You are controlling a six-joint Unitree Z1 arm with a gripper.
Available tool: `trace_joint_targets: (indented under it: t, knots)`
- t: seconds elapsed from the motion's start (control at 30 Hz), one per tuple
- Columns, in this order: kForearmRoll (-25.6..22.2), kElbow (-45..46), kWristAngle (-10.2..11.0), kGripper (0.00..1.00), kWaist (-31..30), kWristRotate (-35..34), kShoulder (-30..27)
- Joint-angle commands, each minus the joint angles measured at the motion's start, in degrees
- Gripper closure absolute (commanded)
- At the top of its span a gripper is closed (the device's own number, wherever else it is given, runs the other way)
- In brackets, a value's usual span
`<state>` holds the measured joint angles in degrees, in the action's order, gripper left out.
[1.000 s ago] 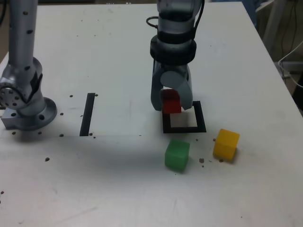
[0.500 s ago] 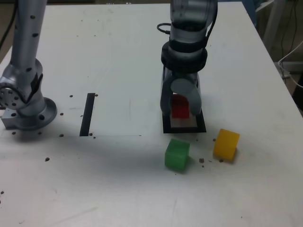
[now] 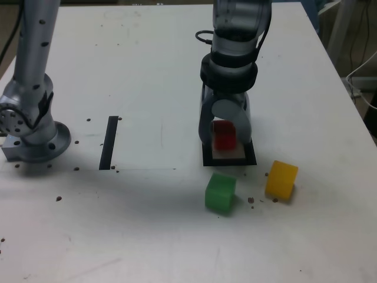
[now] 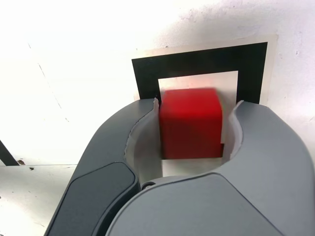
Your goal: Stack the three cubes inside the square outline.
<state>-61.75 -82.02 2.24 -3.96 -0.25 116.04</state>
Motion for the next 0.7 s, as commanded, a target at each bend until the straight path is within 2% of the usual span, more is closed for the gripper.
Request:
trace_joint_targets:
  t: [0.0,0.07,0.4,0.67]
  knots:
    - [-0.2,0.3,-0.1,0.03,0.2,0.1,0.2]
    - [-0.2,0.3,-0.2,0.01,0.3,0.1,0.2]
    - [-0.4,0.9,0.5,0.0,0.4,0.2,-1.1]
    - [-4.1,1.0,1.6,0.0,0.4,0.6,-4.7]
